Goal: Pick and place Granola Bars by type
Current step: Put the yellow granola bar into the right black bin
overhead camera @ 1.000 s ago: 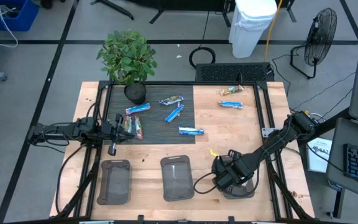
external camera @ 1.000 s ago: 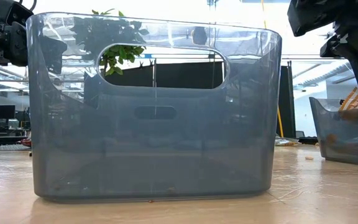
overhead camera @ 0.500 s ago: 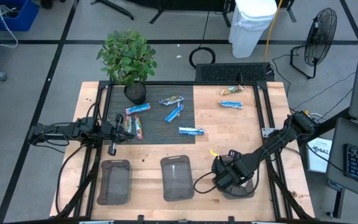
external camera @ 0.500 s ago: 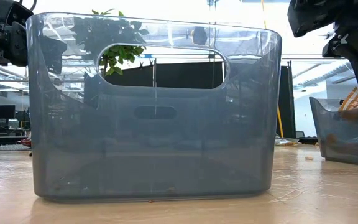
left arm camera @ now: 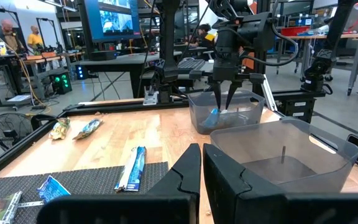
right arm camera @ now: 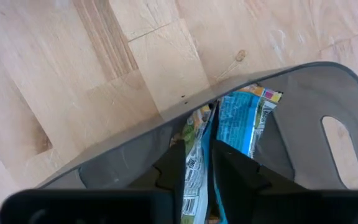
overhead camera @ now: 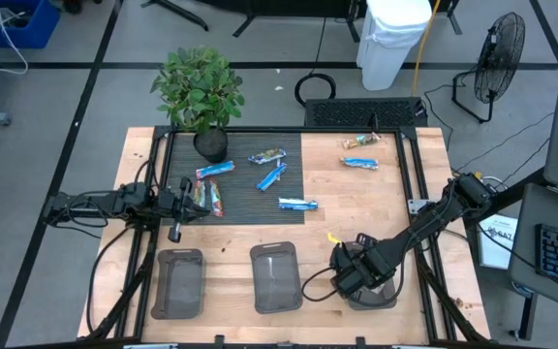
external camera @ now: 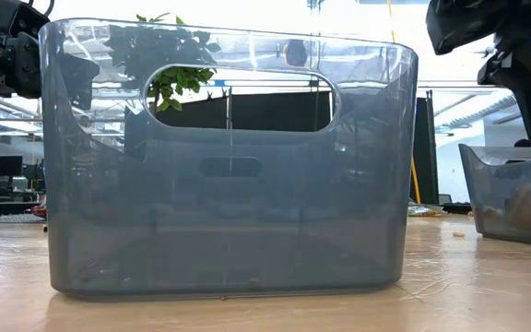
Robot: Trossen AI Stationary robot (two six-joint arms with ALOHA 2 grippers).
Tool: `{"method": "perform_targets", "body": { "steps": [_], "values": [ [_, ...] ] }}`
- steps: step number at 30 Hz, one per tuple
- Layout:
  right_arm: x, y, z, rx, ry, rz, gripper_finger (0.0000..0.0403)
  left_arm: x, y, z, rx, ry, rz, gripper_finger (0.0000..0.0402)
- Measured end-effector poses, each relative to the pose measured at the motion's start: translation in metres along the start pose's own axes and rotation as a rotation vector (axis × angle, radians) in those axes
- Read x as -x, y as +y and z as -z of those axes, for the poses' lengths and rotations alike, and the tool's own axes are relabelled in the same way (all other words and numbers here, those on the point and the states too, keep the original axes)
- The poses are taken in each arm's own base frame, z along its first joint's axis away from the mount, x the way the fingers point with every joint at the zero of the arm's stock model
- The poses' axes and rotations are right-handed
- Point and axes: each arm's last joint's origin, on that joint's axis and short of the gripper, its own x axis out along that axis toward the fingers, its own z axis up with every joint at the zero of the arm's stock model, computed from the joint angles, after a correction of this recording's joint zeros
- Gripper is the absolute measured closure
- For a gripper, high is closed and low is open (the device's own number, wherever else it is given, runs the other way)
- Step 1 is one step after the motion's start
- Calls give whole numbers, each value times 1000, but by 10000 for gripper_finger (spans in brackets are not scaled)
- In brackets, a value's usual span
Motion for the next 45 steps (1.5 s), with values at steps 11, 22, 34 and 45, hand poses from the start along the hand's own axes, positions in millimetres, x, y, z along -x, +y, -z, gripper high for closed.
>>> {"method": "perform_targets", "body": {
  "steps": [11,22,34,45],
  "values": [
    [40,-28,-4,160,-452,282,321,0,0,0,0,0,0,376],
    [57,-115,17,-80,-850,317,346,0,0,0,0,0,0,376],
    [17,-187,-6,-146,-1052,131,381,0,0,0,0,0,0,376],
    [12,-276,-25,-444,-696,193,376,0,0,0,0,0,0,376]
  ]
}}
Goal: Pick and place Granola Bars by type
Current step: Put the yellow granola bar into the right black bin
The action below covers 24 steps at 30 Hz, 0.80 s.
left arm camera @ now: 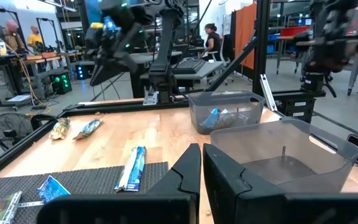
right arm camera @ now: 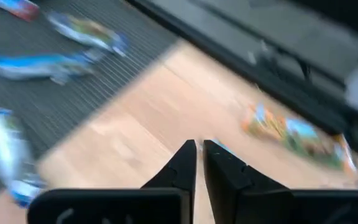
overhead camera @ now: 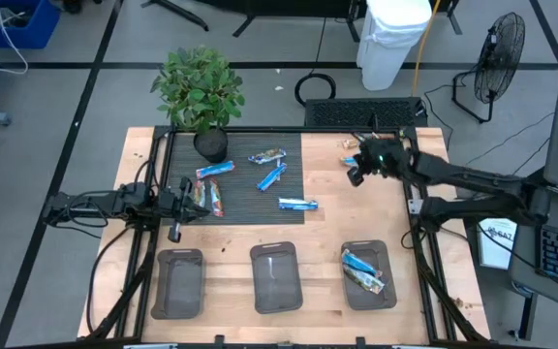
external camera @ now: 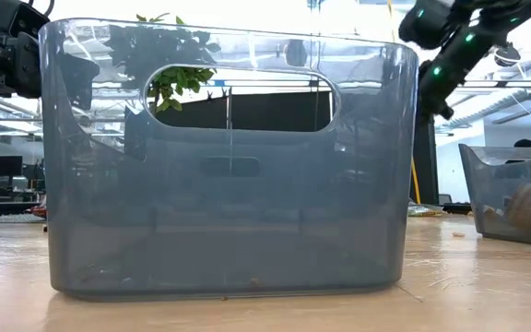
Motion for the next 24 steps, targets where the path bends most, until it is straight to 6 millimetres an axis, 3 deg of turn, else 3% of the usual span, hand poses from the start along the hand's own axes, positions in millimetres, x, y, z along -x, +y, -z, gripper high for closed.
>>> {"method": "perform_targets", "body": {
  "steps": [5,16,24],
  "values": [
    [-25,-21,3,-75,180,82,337,0,0,0,0,0,0,376],
    [-70,-42,-2,-230,191,185,191,0,0,0,0,0,0,376],
    [-93,-58,-10,-307,251,268,187,0,0,0,0,0,0,376]
  ]
}}
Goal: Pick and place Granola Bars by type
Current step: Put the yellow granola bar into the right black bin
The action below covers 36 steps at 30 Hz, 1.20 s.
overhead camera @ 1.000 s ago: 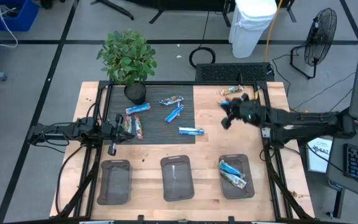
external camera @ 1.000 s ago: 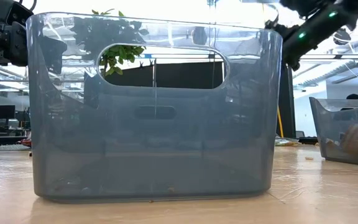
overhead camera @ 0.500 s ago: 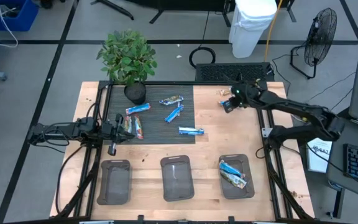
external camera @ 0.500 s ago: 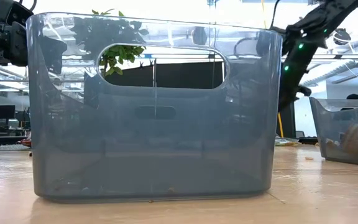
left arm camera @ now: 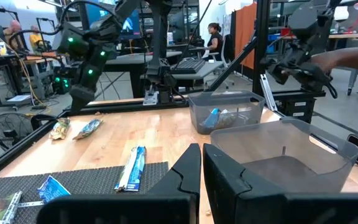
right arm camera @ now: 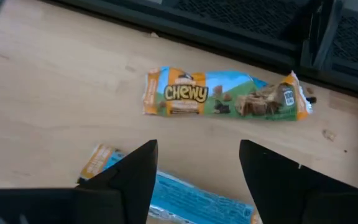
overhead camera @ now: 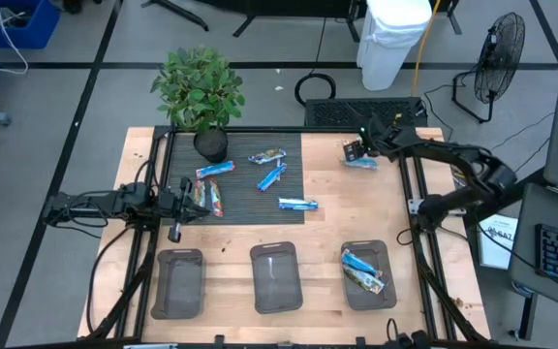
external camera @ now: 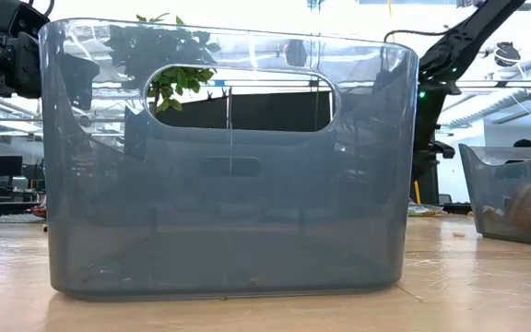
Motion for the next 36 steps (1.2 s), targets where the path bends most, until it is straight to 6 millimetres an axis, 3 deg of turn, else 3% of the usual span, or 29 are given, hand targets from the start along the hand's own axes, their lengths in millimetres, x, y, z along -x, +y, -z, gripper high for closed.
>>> {"method": "perform_targets", "body": {
  "steps": [6,13,20,23,36],
  "values": [
    [-12,-2,-16,-10,62,48,191,0,0,0,0,0,0,376],
    [-13,-18,-27,-56,156,119,184,0,0,0,0,0,0,376],
    [-15,-39,-29,-130,194,152,185,0,0,0,0,0,0,376],
    [-17,-46,-29,-184,229,82,182,0,0,0,0,0,0,376],
    [-29,-61,-22,-231,187,57,184,0,0,0,0,0,0,376]
  ]
}}
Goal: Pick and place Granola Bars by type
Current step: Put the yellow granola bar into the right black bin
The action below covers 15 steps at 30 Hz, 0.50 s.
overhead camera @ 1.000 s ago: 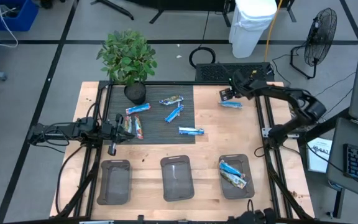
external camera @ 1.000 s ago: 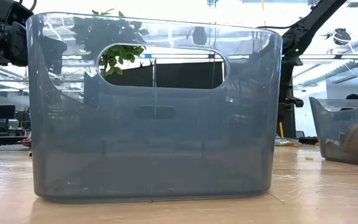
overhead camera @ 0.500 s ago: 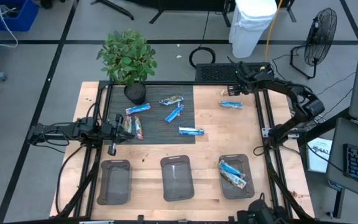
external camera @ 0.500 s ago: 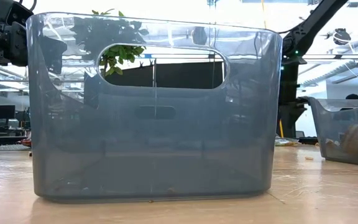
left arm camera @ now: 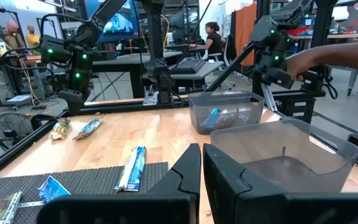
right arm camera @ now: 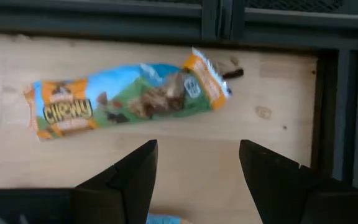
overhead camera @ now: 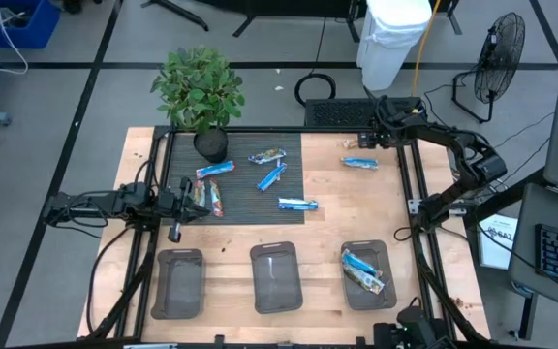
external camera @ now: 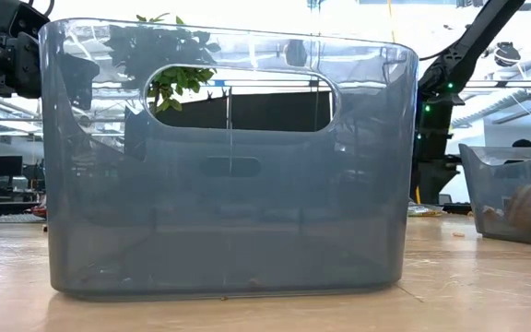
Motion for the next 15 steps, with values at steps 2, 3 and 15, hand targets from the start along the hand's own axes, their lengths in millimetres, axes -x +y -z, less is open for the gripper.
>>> {"method": "perform_targets", "body": {
  "steps": [2,3,15],
  "values": [
    [-1,1,-1,-12,-23,-30,185,0,0,0,0,0,0,376],
    [-2,2,-1,-16,-34,-35,185,0,0,0,0,0,0,376],
    [-16,7,1,-53,-59,-49,188,0,0,0,0,0,0,376]
  ]
}}
